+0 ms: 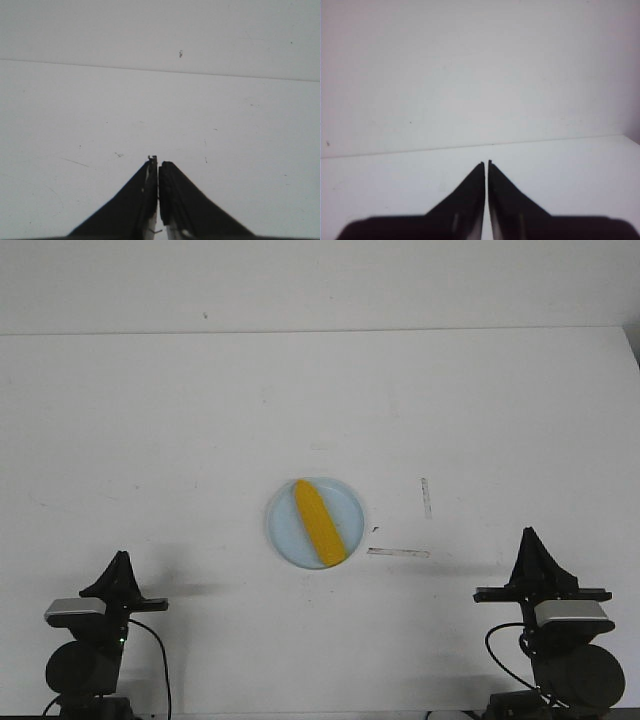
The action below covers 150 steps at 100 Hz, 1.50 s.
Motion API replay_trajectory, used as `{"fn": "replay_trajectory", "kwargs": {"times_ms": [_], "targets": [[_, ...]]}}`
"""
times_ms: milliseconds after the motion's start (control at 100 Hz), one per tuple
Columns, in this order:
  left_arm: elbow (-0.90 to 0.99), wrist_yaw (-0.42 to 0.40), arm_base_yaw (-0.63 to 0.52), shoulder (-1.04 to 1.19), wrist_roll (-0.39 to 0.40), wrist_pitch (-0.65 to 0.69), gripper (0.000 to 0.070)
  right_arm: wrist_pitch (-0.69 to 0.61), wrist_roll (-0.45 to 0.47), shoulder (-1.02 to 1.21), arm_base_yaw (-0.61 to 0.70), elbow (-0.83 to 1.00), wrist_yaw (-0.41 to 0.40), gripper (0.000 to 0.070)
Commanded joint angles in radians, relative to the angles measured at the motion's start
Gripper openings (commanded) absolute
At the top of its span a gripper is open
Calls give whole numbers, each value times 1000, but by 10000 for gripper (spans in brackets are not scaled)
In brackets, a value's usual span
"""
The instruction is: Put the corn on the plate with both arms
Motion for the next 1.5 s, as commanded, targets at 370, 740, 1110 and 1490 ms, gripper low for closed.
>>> {"fn": "replay_trajectory", "kwargs": {"times_ms": [370,740,1110,1490], "targets": [[-21,1,1,-1,-8,10,1,12,2,-2,2,4,0,9],[-21,1,1,-1,-8,10,1,29,2,-33,-40,-54,-31,9],[-21,1,1,-1,-8,10,1,65,2,-125,-36,-254,-73,9],[-21,1,0,-1,-8,10,1,128,2,-125,-36,-358,-80,9]]}}
